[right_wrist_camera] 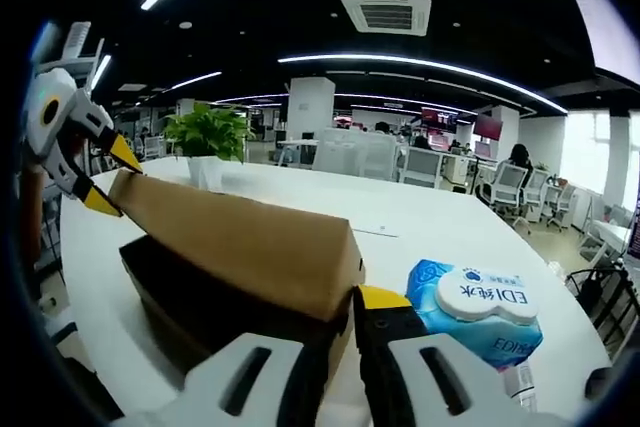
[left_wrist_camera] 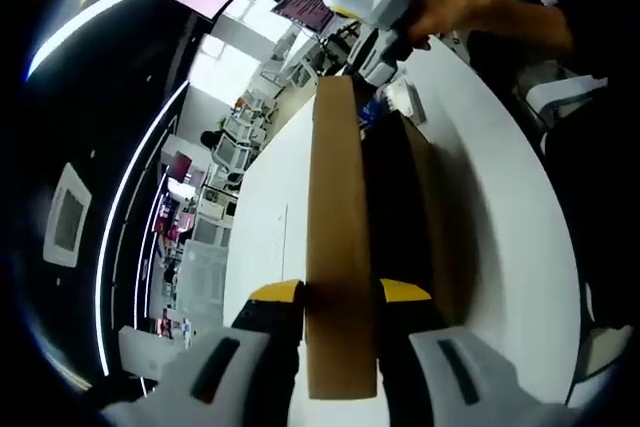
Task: Operate the shoe box by opening the lid, removing the specified soft item, and placing it in the target area until the item is outside and the box remains undamaged.
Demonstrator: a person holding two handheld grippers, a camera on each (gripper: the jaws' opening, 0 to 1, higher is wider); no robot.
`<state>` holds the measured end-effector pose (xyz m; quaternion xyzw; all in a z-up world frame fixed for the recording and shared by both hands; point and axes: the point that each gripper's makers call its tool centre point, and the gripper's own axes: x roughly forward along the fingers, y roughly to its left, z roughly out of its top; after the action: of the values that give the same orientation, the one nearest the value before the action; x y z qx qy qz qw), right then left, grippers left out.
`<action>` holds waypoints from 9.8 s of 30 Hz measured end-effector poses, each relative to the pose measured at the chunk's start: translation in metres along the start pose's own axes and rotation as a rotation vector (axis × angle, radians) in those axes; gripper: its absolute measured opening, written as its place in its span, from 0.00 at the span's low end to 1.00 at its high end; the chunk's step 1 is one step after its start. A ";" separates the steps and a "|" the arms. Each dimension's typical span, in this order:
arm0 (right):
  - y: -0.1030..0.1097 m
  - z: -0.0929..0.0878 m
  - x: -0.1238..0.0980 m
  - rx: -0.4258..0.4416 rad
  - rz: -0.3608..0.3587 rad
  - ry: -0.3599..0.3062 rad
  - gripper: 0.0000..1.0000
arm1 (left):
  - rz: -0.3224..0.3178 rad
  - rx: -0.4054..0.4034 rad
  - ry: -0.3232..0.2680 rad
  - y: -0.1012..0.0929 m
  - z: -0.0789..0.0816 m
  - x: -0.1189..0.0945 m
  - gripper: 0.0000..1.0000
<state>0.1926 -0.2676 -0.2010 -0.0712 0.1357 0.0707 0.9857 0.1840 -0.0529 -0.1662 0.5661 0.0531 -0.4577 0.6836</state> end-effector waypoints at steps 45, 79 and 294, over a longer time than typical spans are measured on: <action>0.011 0.025 -0.088 -0.648 0.072 0.021 0.32 | 0.047 0.071 0.039 -0.014 -0.009 0.016 0.30; 0.096 0.021 -0.020 -1.170 0.294 0.133 0.31 | 0.063 0.091 0.021 -0.016 -0.007 0.019 0.30; 0.070 -0.065 -0.011 -1.283 0.050 0.014 0.30 | 0.275 0.141 0.056 -0.086 -0.012 0.065 0.34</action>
<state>0.1543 -0.2106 -0.2687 -0.6440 0.0746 0.1602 0.7444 0.1675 -0.0751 -0.2717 0.6273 -0.0381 -0.3462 0.6966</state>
